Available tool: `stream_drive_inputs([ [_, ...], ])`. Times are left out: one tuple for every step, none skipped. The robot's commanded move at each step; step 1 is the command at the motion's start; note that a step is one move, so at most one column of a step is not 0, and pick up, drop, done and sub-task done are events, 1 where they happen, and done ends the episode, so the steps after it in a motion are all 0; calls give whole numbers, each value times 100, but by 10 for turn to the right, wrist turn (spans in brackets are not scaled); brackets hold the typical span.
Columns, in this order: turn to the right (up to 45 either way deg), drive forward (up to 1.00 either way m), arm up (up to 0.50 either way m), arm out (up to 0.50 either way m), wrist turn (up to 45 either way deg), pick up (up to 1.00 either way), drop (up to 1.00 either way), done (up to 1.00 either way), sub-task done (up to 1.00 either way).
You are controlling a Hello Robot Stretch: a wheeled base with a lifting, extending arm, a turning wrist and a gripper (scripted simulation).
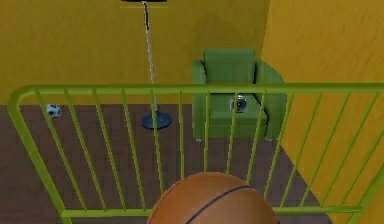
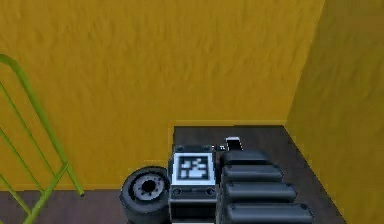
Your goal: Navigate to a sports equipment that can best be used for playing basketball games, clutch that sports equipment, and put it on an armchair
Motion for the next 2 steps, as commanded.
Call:
stream_drive_inputs([
  [450,0,0,0,0,0,0,0,0],
  [-450,0,0,0,0,0,0,0,0],
])
